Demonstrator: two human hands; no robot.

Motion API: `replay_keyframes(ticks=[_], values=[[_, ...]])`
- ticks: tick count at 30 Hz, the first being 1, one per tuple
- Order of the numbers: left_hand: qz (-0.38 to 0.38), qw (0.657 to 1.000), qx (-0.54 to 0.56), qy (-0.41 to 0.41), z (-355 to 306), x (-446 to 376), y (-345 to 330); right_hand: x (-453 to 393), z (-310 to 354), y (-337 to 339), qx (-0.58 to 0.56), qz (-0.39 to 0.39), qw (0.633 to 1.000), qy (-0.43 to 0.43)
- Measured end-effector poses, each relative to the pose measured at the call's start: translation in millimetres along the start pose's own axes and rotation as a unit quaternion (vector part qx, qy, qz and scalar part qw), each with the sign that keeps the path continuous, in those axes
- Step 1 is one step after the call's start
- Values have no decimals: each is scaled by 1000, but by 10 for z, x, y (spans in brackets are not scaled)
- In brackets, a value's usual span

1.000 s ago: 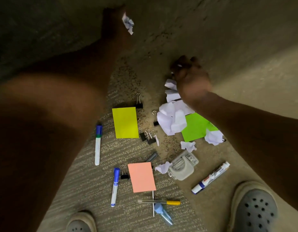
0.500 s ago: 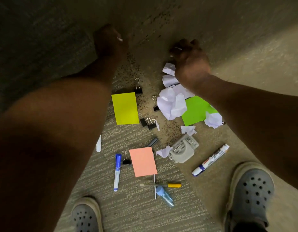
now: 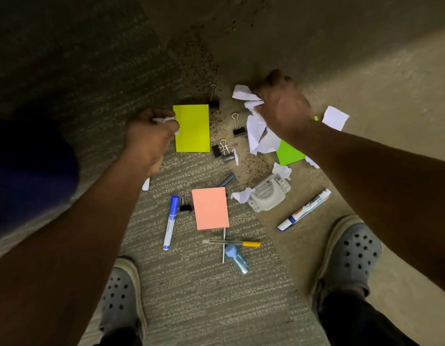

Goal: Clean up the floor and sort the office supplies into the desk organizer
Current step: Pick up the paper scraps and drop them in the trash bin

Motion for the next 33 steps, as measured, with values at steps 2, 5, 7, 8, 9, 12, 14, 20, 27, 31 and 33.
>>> replay_keyframes(ticks=[2,5,7,8,9,12,14,20,27,31,33], values=[[-3,1000,18,0,49,193,14,20,-4,19,-22,5,999,-24],[-6,999,46,20,101,446,28,29,-53,154,-76,-21,991,-105],[-5,997,69,33,104,591,58,81,-71,314,-121,-39,981,-149],[-5,995,89,42,88,664,81,130,-64,401,-147,-48,974,-168],[-8,993,109,53,58,743,117,199,-39,489,-172,-55,965,-188],[-12,983,169,75,-105,1029,266,486,138,701,-257,-64,934,-242],[-18,978,192,75,-286,1285,426,723,367,834,-367,-60,884,-285],[-130,984,104,-66,-1185,2250,1303,1261,1623,1553,-570,-102,770,-267],[-329,938,18,-105,-1216,2462,2866,1433,3605,2198,-547,-153,823,-21],[-379,917,-26,-122,-1045,2303,3509,1336,4541,2029,-522,-151,834,98],[-398,907,-32,-132,-937,2161,3743,1209,4863,1891,-481,-136,860,106]])
Point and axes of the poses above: each hand's wrist, its own x-axis away from the middle knuckle, its own y-axis out of the back of the hand, z = x × y, the point moved 3 cm from there along -x, towards the middle knuckle, and after that the axes turned 4 degrees about -y, right-handed, at the moved point
